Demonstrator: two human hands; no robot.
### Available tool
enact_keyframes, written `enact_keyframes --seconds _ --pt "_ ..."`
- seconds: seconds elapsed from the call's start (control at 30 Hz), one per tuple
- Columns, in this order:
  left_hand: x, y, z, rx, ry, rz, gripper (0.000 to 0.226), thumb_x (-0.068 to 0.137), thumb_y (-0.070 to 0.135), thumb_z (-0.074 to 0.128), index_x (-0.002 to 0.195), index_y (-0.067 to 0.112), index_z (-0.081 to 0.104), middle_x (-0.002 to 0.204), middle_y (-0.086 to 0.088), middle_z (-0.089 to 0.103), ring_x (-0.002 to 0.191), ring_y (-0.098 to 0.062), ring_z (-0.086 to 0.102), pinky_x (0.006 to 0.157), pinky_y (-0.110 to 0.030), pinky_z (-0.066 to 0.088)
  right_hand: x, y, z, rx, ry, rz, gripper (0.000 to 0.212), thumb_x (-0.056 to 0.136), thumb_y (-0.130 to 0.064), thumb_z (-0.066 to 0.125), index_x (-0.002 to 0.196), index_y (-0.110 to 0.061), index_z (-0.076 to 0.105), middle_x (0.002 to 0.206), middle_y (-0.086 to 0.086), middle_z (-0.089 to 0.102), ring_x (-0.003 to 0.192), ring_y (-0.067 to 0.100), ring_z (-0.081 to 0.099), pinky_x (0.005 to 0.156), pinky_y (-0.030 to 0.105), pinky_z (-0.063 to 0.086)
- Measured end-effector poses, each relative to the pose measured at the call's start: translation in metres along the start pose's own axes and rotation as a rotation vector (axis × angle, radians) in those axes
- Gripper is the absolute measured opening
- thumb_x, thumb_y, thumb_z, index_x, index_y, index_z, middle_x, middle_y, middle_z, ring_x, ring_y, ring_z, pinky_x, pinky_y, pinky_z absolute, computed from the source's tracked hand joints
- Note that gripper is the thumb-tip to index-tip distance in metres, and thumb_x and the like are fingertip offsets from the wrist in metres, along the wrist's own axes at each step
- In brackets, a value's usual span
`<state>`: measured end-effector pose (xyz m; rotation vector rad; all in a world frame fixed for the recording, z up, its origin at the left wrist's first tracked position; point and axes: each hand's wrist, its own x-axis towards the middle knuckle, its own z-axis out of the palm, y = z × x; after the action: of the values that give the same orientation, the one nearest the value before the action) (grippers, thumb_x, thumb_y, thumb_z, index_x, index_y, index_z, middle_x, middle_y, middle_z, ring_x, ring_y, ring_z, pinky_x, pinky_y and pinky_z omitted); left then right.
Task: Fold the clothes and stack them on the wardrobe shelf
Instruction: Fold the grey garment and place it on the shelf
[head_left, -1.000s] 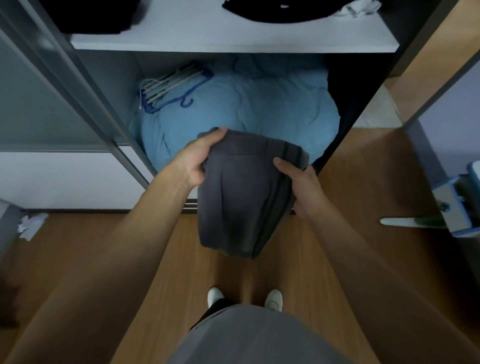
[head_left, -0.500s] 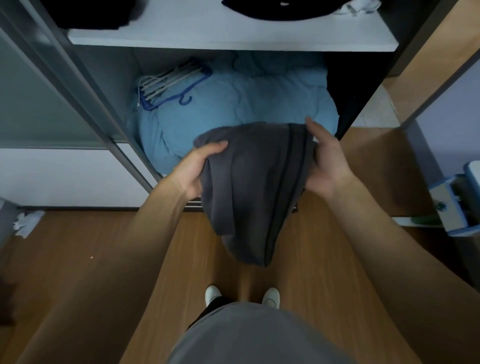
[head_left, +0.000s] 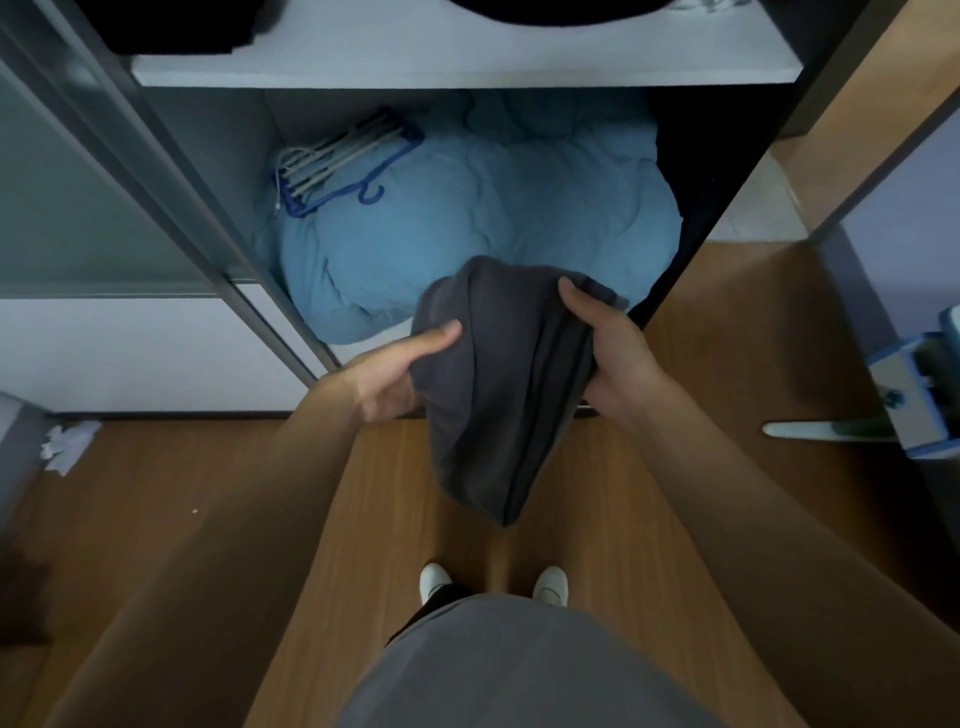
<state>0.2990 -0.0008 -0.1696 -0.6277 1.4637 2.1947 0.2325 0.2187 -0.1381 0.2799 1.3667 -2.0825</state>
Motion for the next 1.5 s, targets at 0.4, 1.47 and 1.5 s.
enact_keyframes --seconds 0.4,1.47,1.5 --pt "0.017 0.023 0.000 -0.150 0.385 0.268 0.021 0.096 0.032 0.062 0.106 0.016 0.071 0.099 -0.003 0.078 0.090 -0.017 0.074 0.072 -0.027 0.057 0.008 -0.028 -0.009 -0.137 0.144 -0.034 0.023 0.090 -0.018 0.072 0.109 -0.006 0.069 0.094 0.011 0.078 0.086 0.023 0.075 0.067 0.029 0.060" --pt "0.032 0.030 -0.009 0.030 0.410 0.323 0.052 0.099 0.009 0.055 0.148 0.023 0.041 0.105 0.001 0.072 0.100 -0.012 0.070 0.085 -0.023 0.055 0.039 0.007 0.001 -0.257 0.147 0.019 0.016 0.080 -0.011 0.078 0.091 -0.011 0.066 0.094 0.008 0.071 0.091 0.024 0.069 0.075 0.032 0.058" --pt "0.033 0.028 -0.008 0.084 0.421 0.328 0.044 0.099 0.009 0.055 0.141 0.020 0.050 0.104 -0.001 0.072 0.096 -0.011 0.070 0.085 -0.022 0.055 0.038 0.009 -0.002 -0.336 0.202 -0.020 0.018 0.080 -0.014 0.079 0.089 -0.013 0.064 0.095 0.006 0.069 0.090 0.022 0.068 0.072 0.028 0.058"
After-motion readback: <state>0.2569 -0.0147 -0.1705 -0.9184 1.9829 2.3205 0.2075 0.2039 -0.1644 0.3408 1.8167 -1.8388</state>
